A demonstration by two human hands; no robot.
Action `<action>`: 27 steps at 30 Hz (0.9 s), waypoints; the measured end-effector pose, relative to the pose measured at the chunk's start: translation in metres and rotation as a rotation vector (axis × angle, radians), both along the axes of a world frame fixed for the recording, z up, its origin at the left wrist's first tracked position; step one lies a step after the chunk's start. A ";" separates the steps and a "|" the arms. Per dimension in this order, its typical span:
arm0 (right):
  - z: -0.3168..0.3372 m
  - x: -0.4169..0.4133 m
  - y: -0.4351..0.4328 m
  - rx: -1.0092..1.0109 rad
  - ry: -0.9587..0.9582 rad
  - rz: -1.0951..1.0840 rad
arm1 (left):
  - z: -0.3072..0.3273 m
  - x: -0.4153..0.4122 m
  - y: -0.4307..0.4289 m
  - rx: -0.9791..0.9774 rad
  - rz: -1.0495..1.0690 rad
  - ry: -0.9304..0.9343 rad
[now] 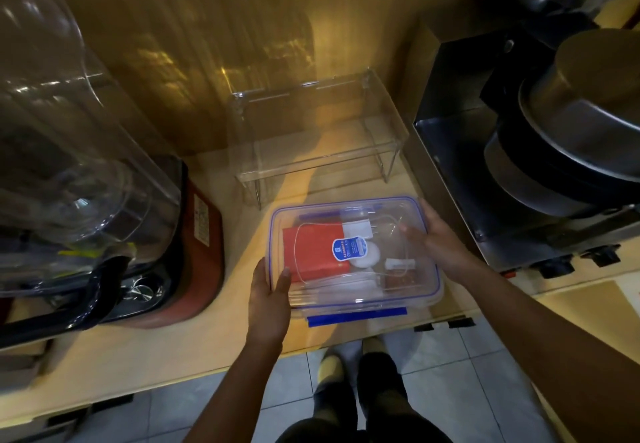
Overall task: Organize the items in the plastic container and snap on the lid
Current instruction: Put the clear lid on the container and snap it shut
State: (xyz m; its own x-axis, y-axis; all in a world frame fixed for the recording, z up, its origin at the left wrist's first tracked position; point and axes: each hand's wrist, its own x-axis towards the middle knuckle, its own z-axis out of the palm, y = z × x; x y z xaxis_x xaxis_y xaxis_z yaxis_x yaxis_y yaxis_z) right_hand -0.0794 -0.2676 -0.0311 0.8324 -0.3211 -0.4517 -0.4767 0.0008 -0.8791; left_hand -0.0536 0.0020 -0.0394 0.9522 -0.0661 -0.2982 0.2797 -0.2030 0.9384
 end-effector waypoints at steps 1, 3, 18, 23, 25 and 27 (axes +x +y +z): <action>0.000 0.005 0.001 -0.012 -0.003 0.010 | -0.001 0.000 0.001 0.004 0.024 -0.001; -0.001 0.014 0.005 -0.053 0.002 0.025 | -0.003 0.000 0.004 0.028 0.045 0.015; -0.019 0.013 0.007 -0.801 -0.039 0.226 | -0.002 0.013 -0.003 1.143 -0.517 -0.448; -0.010 0.035 0.003 -1.138 -0.084 0.265 | 0.002 0.024 -0.026 1.116 -0.620 -0.469; -0.005 0.053 0.002 -1.128 -0.069 0.321 | -0.004 0.023 -0.026 1.132 -0.672 -0.482; 0.000 0.073 0.001 -1.059 0.022 0.464 | -0.008 0.023 -0.023 1.144 -0.674 -0.481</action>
